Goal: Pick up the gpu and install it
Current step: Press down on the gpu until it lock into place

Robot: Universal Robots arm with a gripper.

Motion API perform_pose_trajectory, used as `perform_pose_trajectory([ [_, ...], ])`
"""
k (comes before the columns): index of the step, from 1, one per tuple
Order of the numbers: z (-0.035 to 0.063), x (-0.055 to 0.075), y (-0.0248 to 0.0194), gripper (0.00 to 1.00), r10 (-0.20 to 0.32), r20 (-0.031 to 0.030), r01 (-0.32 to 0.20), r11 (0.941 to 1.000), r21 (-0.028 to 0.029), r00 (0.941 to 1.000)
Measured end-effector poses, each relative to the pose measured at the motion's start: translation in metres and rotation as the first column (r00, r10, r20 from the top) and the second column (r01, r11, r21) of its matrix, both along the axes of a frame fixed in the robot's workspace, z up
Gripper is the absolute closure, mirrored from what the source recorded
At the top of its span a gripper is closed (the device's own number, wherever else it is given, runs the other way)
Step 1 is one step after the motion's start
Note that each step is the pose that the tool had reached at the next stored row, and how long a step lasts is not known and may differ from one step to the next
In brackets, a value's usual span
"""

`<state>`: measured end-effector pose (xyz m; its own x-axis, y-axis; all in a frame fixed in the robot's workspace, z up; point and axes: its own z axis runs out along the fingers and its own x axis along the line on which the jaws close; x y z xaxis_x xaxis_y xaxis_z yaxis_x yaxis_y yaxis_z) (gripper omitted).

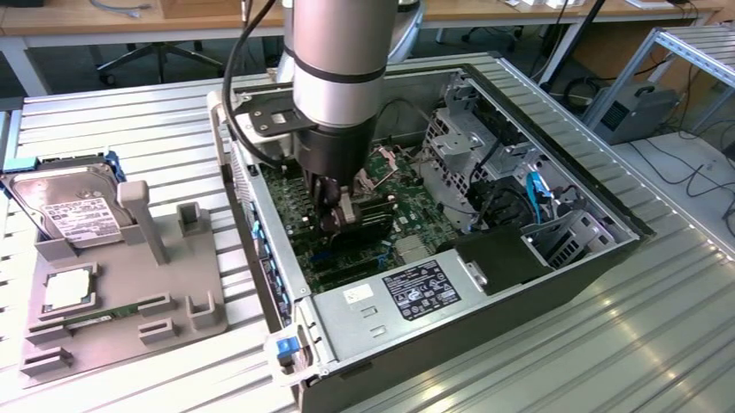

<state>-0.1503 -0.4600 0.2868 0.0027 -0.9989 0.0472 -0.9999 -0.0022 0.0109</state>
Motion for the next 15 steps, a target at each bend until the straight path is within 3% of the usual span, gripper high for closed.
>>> perform_pose_trajectory([
  [7,-0.0070,-0.005,-0.0012,0.89,0.000,-0.0001,0.000,1.0000,-0.0055,1.0000],
  [15,-0.0155,-0.012,-0.0012,0.89,0.000,0.0000,0.000,1.0000,-0.0057,1.0000],
])
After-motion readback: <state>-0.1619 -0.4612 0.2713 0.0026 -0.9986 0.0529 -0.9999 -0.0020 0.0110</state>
